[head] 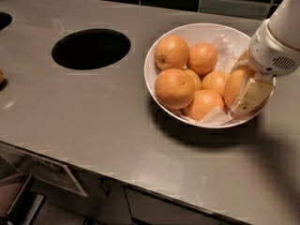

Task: Pick orange from white bowl

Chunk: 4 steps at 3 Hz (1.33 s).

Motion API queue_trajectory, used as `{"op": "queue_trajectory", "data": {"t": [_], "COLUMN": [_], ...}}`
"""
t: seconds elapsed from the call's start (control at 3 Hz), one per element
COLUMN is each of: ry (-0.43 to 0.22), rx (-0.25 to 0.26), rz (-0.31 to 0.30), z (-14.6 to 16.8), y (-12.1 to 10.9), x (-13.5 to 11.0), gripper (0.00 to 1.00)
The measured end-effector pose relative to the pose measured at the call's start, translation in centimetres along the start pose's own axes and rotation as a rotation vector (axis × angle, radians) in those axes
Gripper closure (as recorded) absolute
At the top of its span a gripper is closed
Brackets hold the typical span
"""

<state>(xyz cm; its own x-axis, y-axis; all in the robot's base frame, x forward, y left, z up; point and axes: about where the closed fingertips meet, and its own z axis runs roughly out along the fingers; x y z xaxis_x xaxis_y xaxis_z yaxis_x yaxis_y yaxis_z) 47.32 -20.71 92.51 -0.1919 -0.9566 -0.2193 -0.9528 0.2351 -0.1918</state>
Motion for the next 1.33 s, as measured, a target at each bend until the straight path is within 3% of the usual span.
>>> {"op": "queue_trajectory", "data": {"t": [1.33], "ry": [-0.141], "rx": [0.139], "rz": [-0.047], "z": [-7.2], "y": [0.9], "x": [-2.0], "gripper": [1.00]}}
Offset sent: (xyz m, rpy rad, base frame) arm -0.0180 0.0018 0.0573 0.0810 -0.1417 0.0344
